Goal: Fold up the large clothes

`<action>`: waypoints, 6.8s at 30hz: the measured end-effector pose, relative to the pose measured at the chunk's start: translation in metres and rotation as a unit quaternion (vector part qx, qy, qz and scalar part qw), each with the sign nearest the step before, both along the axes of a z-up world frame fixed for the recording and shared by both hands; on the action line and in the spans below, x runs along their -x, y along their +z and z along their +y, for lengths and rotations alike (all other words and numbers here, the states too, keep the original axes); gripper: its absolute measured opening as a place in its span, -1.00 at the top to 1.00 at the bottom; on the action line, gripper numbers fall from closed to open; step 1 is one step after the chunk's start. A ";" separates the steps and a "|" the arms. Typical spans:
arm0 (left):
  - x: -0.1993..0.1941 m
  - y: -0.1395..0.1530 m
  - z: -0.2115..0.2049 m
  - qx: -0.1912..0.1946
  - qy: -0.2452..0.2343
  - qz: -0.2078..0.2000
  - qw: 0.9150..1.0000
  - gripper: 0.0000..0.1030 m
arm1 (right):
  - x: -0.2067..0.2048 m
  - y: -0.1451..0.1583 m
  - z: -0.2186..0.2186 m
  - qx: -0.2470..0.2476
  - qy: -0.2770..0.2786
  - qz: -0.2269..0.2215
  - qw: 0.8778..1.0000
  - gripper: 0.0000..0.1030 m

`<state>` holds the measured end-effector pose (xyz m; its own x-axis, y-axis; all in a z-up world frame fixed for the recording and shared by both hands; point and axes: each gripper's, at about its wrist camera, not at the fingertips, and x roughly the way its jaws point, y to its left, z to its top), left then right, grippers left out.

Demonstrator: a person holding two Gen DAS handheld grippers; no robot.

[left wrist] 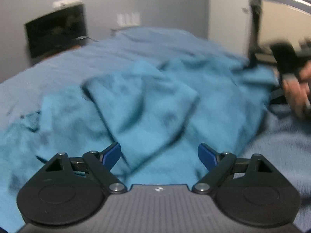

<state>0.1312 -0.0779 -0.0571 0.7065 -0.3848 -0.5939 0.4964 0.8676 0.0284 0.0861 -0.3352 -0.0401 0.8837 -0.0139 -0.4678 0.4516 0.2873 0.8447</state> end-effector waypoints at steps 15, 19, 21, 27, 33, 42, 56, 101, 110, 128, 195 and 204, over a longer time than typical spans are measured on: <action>-0.054 -0.025 0.033 -0.006 0.135 0.067 0.989 -0.67 | -0.016 -0.024 -0.005 0.002 -0.020 0.017 1.000 0.03; -0.059 -0.033 0.030 -0.017 0.131 0.073 0.989 -0.67 | -0.022 -0.022 0.000 0.032 -0.011 0.022 0.999 0.39; -0.060 -0.040 0.028 -0.026 0.130 0.077 0.988 -0.68 | -0.026 -0.018 0.005 0.055 0.002 0.019 0.998 0.60; -0.060 -0.058 0.017 -0.069 0.126 0.068 0.987 -0.69 | -0.027 0.019 0.052 0.211 0.081 -0.032 0.974 0.75; -0.055 -0.046 0.036 -0.008 0.124 0.075 0.989 -0.70 | -0.012 0.054 0.133 0.413 0.180 -0.093 0.888 0.77; -0.007 0.046 0.154 0.280 0.167 0.055 0.944 -0.71 | 0.009 0.060 0.244 0.552 0.289 -0.156 0.766 0.77; -0.016 0.034 0.195 0.363 0.141 0.155 0.908 -0.86 | 0.035 0.001 0.367 0.661 0.439 -0.177 0.583 0.77; 0.025 0.049 0.291 0.355 0.225 0.043 0.906 -0.17 | -0.121 -0.002 0.186 0.346 0.415 0.003 0.841 0.31; -0.008 0.057 0.235 0.244 0.201 0.132 0.940 -0.22 | -0.115 0.001 0.199 0.348 0.416 0.000 0.840 0.28; -0.056 -0.004 0.259 0.309 0.139 0.234 0.911 0.27 | -0.116 0.003 0.199 0.341 0.417 -0.004 0.843 0.23; -0.049 -0.032 0.280 0.327 0.224 0.209 0.894 0.93 | -0.340 -0.065 0.147 0.039 0.525 -0.018 0.850 -1.00; -0.084 -0.028 0.240 0.277 0.188 0.181 0.925 0.93 | -0.334 -0.022 0.139 0.103 0.470 -0.083 0.873 -0.20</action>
<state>0.2155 0.1620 -0.0849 0.6452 -0.4682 -0.6037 0.0463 0.8127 -0.5808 0.4205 -0.1967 -0.0617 0.6047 0.6859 -0.4048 -0.1895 0.6176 0.7633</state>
